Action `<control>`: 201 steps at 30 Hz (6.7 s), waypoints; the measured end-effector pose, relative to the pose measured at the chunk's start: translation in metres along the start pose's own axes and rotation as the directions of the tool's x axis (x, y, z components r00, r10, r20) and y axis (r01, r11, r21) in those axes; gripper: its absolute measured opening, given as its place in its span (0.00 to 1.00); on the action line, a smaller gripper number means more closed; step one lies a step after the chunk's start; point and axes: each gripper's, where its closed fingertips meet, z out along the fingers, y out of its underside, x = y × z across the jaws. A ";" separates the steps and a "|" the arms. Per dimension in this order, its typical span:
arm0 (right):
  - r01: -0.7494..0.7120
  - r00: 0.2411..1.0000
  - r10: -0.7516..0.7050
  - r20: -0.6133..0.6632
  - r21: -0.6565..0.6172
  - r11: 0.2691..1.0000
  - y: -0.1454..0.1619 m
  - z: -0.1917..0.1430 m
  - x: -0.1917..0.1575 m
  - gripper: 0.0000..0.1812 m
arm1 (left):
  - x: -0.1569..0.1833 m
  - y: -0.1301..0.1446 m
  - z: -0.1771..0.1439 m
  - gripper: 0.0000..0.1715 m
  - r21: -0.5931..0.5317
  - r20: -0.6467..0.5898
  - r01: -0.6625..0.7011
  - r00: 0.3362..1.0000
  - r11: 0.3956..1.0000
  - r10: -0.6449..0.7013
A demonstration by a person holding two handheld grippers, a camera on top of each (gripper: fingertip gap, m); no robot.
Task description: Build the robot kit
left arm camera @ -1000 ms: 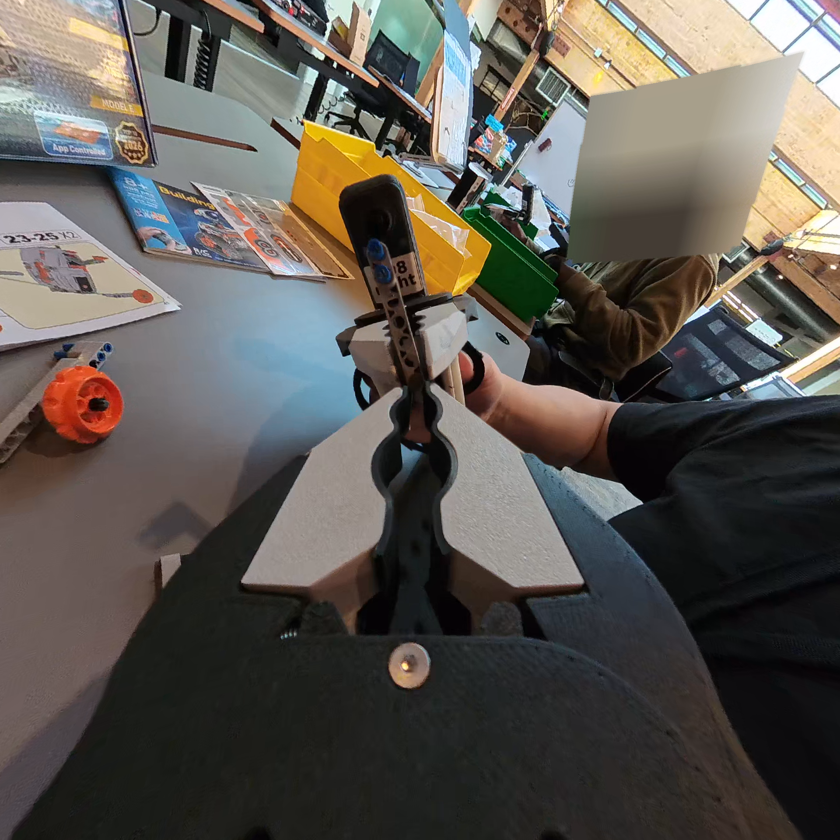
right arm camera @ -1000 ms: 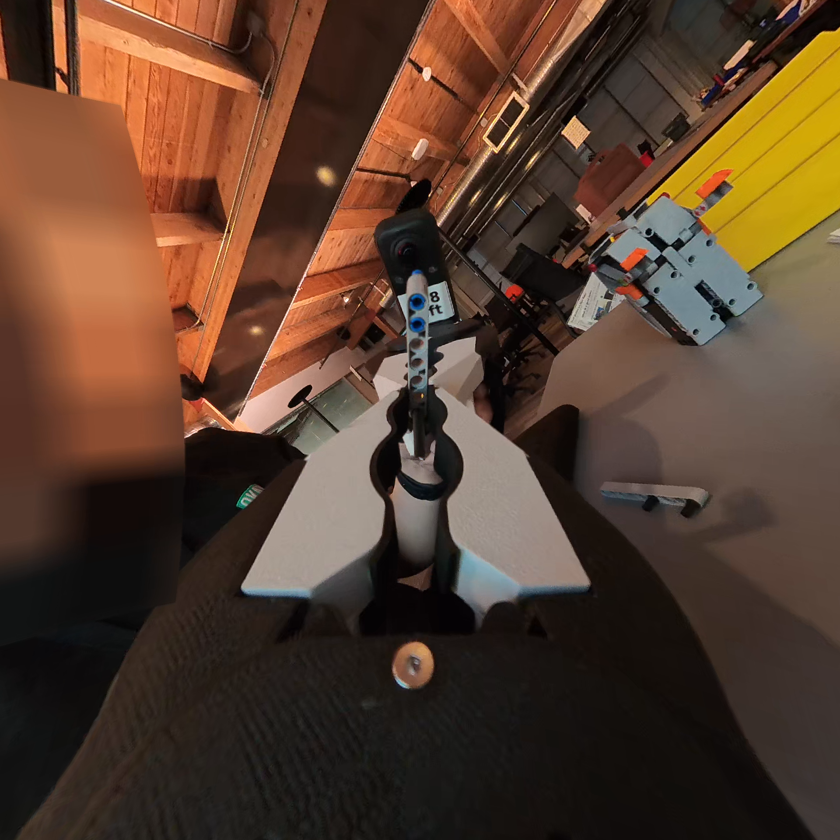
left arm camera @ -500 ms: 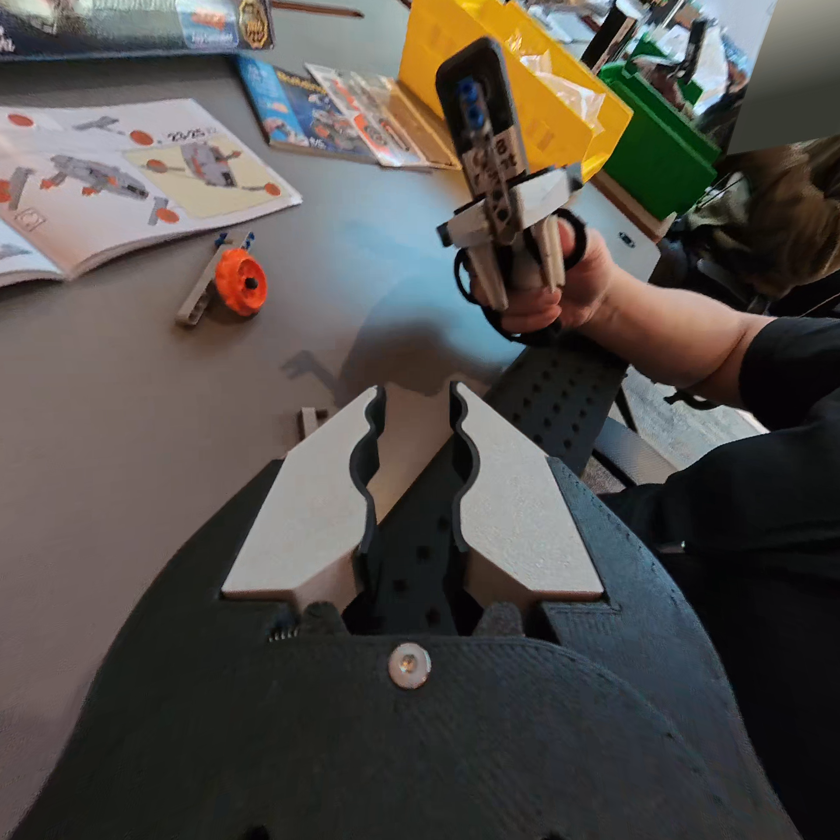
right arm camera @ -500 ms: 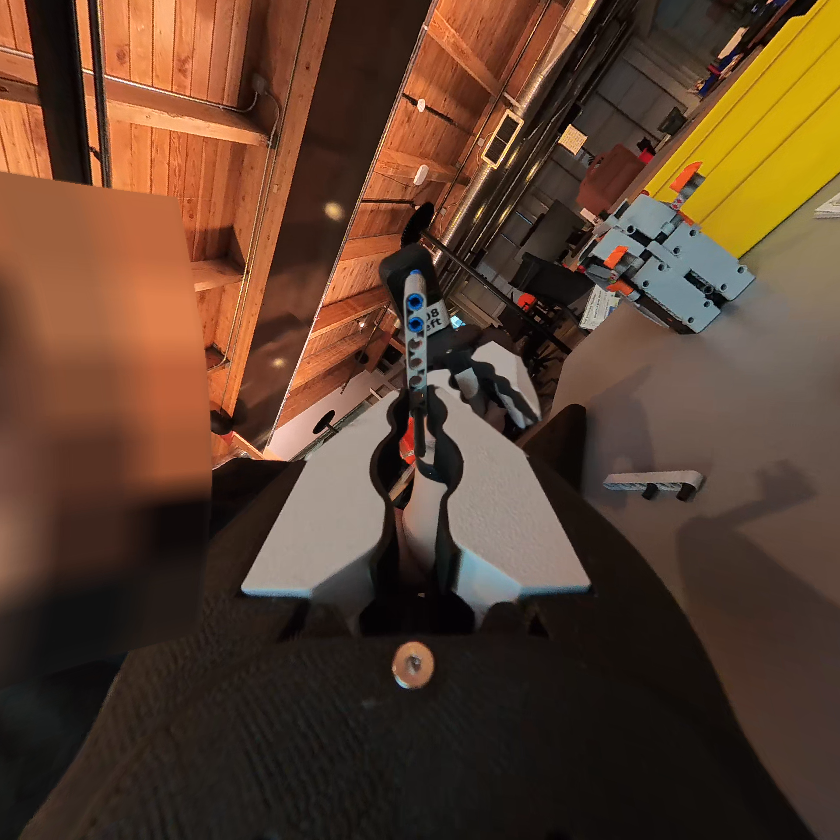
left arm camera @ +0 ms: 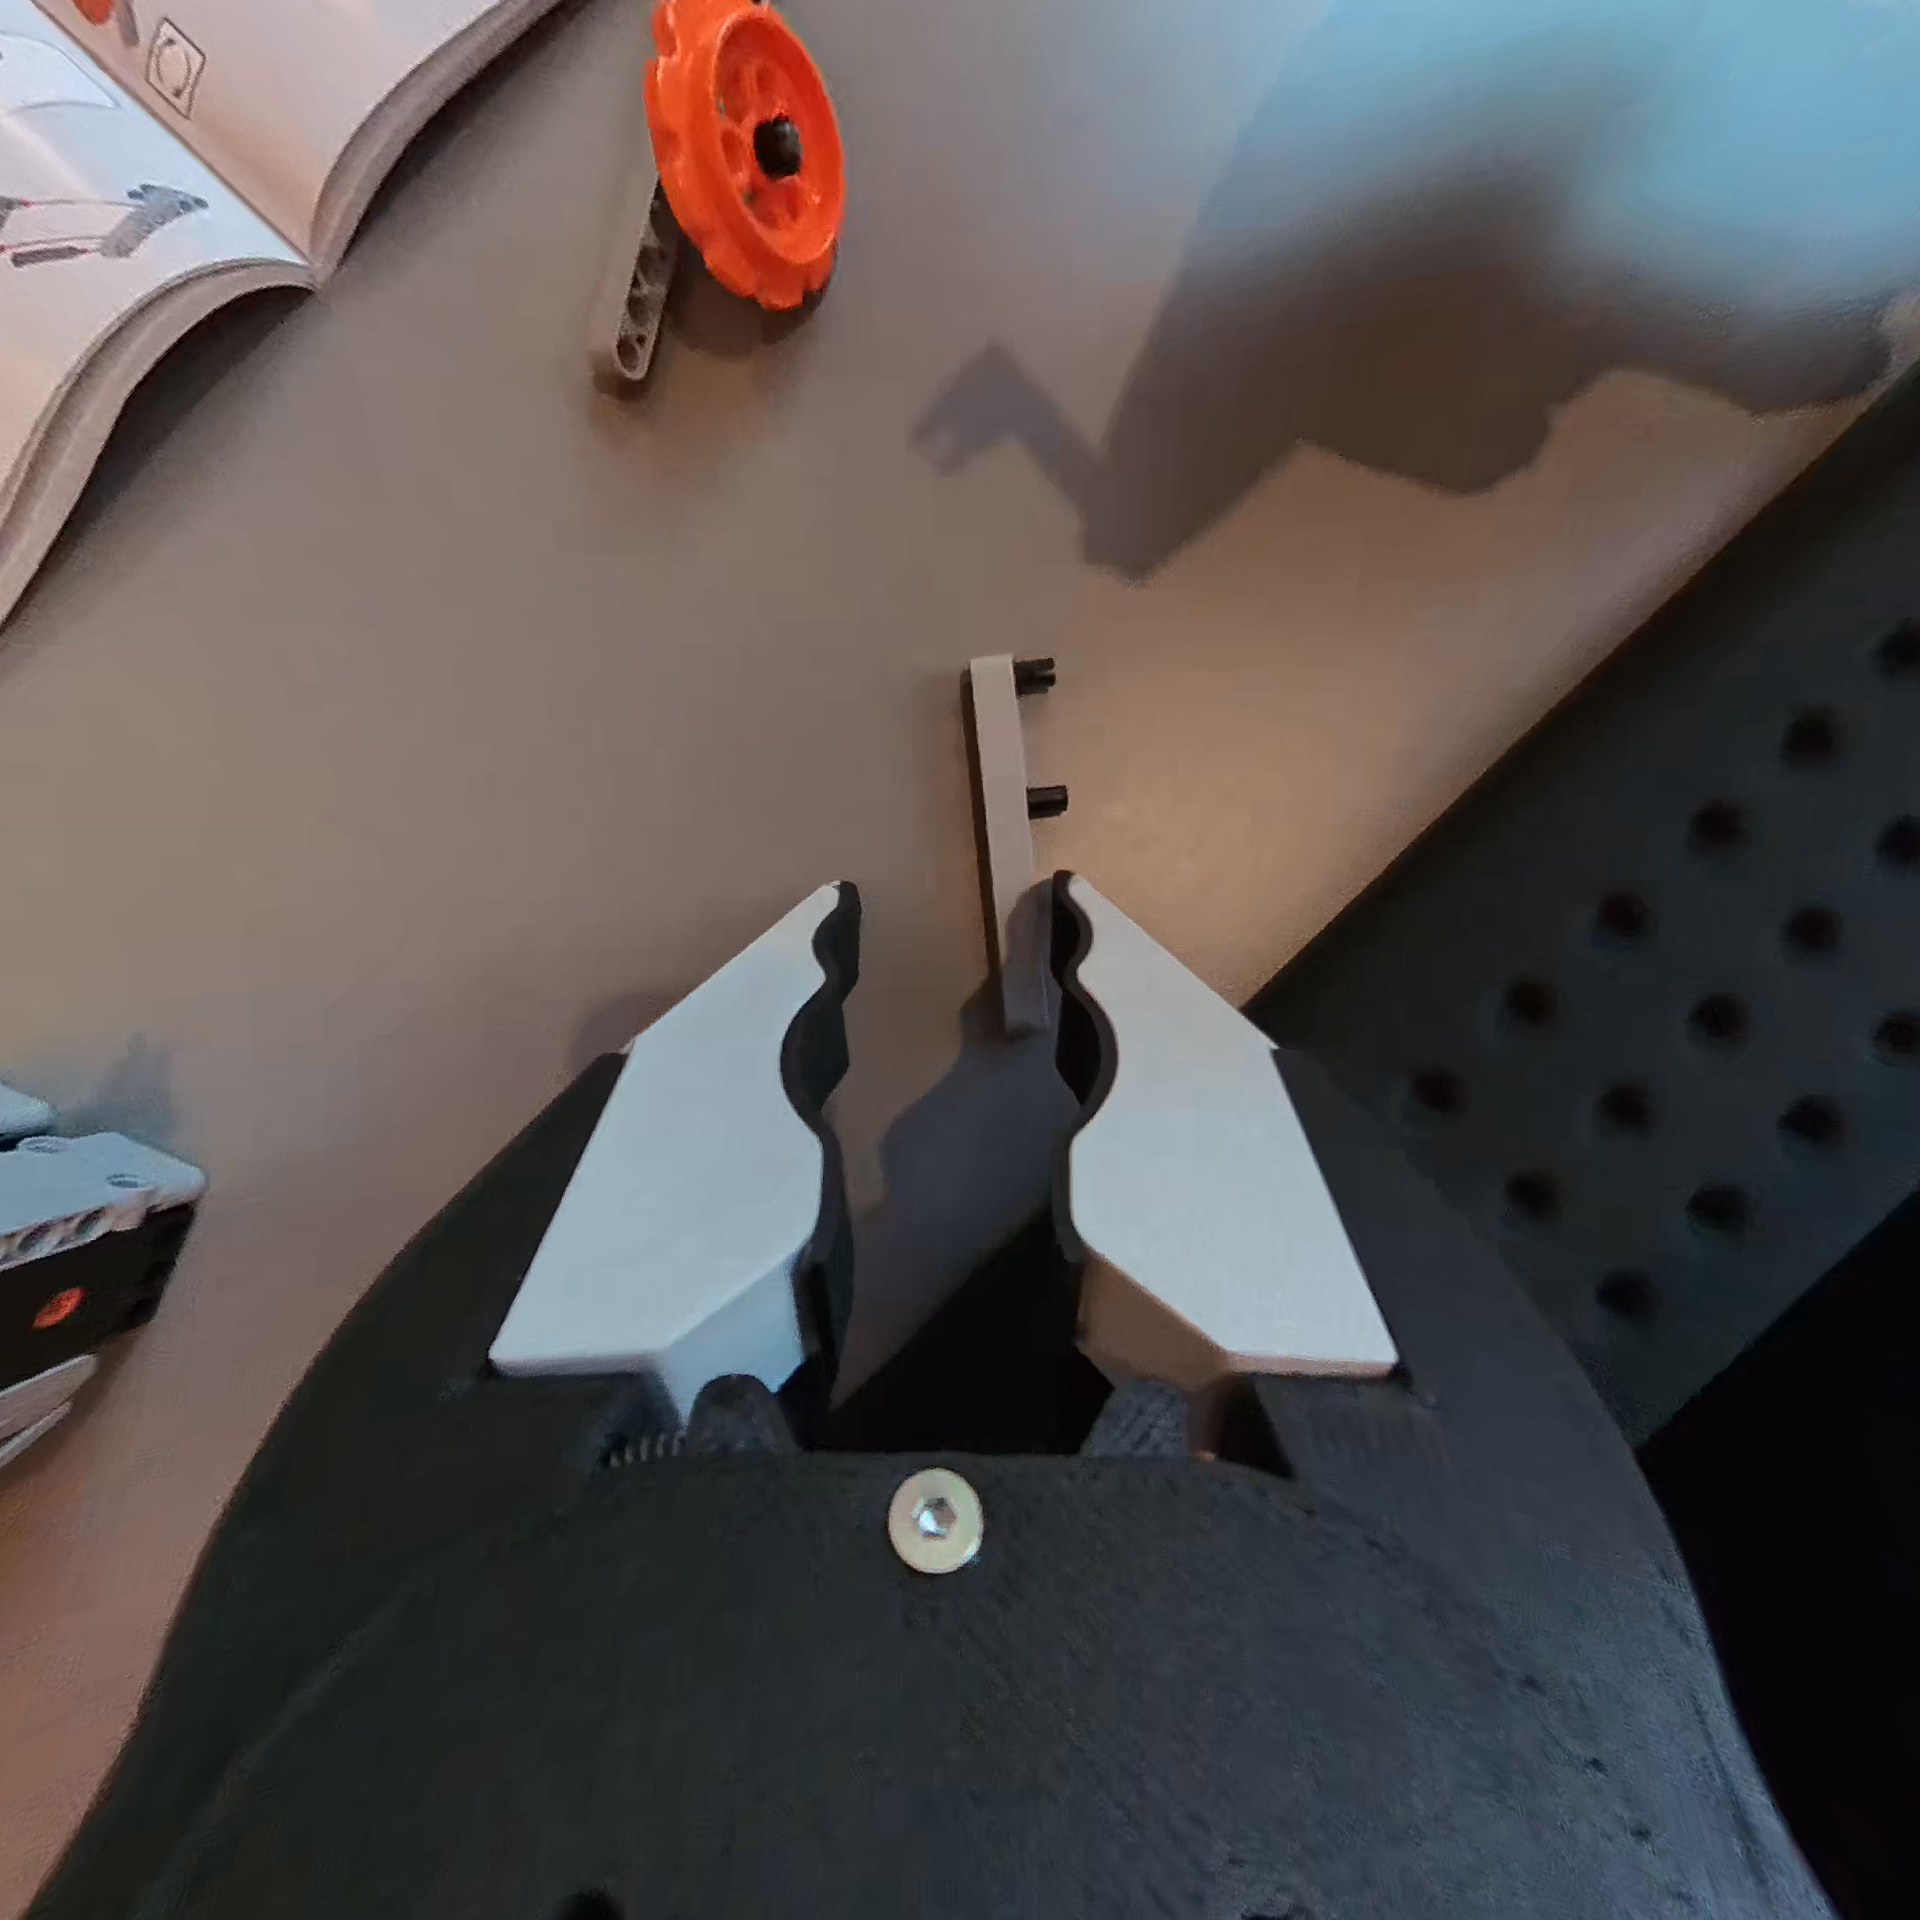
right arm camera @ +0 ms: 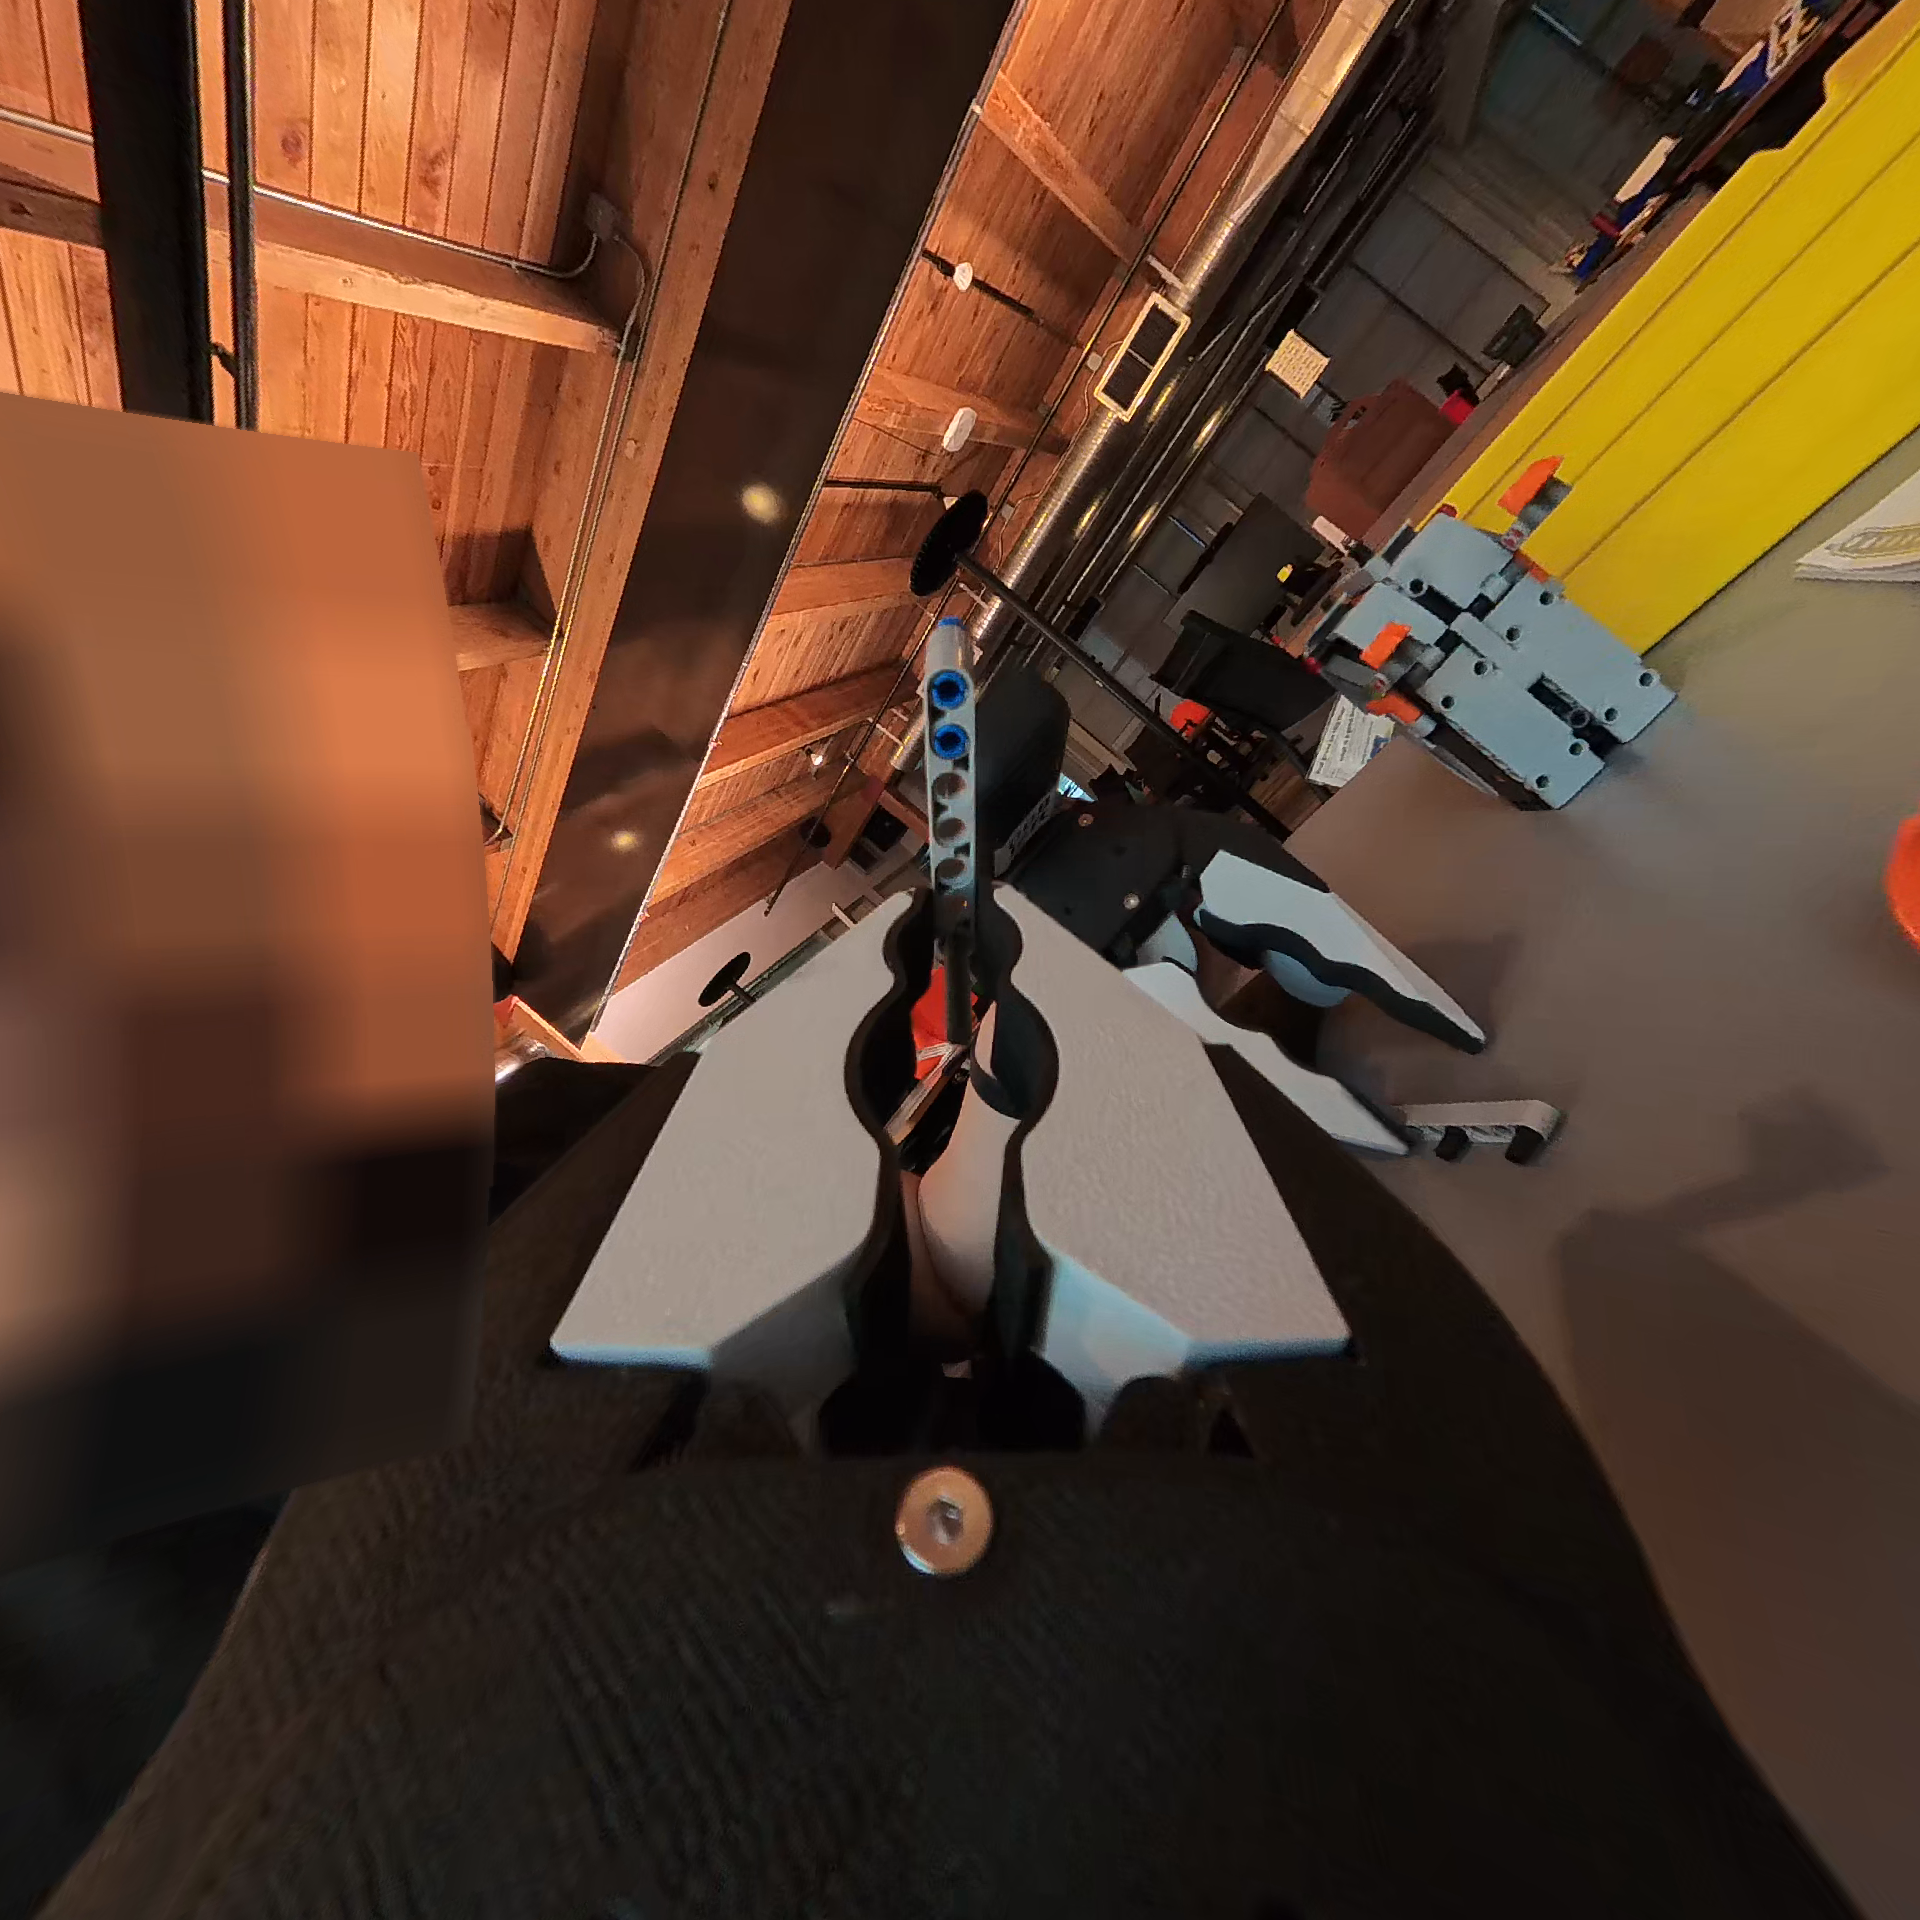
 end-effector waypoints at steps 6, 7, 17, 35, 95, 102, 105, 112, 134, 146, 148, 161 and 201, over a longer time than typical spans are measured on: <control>0.020 1.000 -0.019 -0.006 0.029 0.999 -0.010 -0.007 -0.003 0.03 | 0.003 0.009 -0.003 0.09 -0.095 0.032 -0.009 0.999 0.995 0.012; 0.020 1.000 -0.020 -0.007 0.031 0.999 -0.011 -0.008 -0.003 0.03 | 0.003 0.009 -0.004 0.09 -0.104 0.040 -0.003 0.999 0.995 0.007; 0.001 1.000 -0.001 -0.008 0.016 1.000 -0.008 -0.008 -0.002 0.03 | 0.010 0.002 0.001 0.14 -0.037 0.051 0.040 0.998 0.999 -0.038; 0.017 0.999 -0.016 -0.035 0.033 0.999 -0.016 -0.016 0.002 0.03 | 0.000 0.004 -0.001 0.04 -0.021 0.082 0.054 0.995 0.998 -0.052; 0.107 0.994 -0.107 0.004 -0.011 0.994 0.000 0.002 -0.007 0.06 | 0.085 -0.139 -0.078 0.00 0.536 -0.683 0.552 0.728 0.639 -0.057; 0.151 0.988 -0.152 -0.007 -0.036 0.988 0.002 0.002 -0.009 0.05 | 0.083 -0.135 -0.077 0.00 0.567 -0.633 0.508 0.772 0.648 -0.051; 0.119 0.993 -0.119 -0.002 -0.016 0.993 0.000 0.001 -0.007 0.05 | 0.073 -0.137 -0.072 0.21 0.618 -0.524 0.447 0.848 0.647 -0.085; 0.112 0.992 -0.111 -0.055 0.018 0.994 -0.002 0.000 0.002 0.05 | 0.076 -0.148 -0.063 0.05 0.720 -0.178 0.152 0.984 0.677 -0.032; 0.118 0.992 -0.119 0.031 0.023 0.993 -0.008 -0.002 -0.017 0.03 | 0.088 -0.140 -0.088 0.04 0.553 -0.723 0.597 0.690 0.581 -0.022; 0.120 0.992 -0.119 -0.031 0.031 0.992 -0.015 -0.010 -0.012 0.03 | -0.003 -0.062 -0.055 0.15 0.420 -0.259 0.200 0.961 0.885 -0.094; 0.113 0.993 -0.113 -0.038 0.012 0.993 -0.012 -0.009 -0.009 0.03 | -0.011 -0.044 -0.034 0.12 0.263 -0.196 0.190 0.970 0.946 -0.140; 0.093 0.990 -0.096 -0.104 -0.032 0.995 -0.007 -0.012 0.006 0.03 | -0.001 -0.021 0.014 0.12 -0.065 -0.015 0.120 0.992 0.991 -0.122; 0.542 0.819 -0.552 -0.155 -0.107 0.834 -0.001 0.000 -0.017 0.03 | 0.062 -0.152 -0.096 0.04 0.559 0.454 -0.360 0.887 0.747 0.088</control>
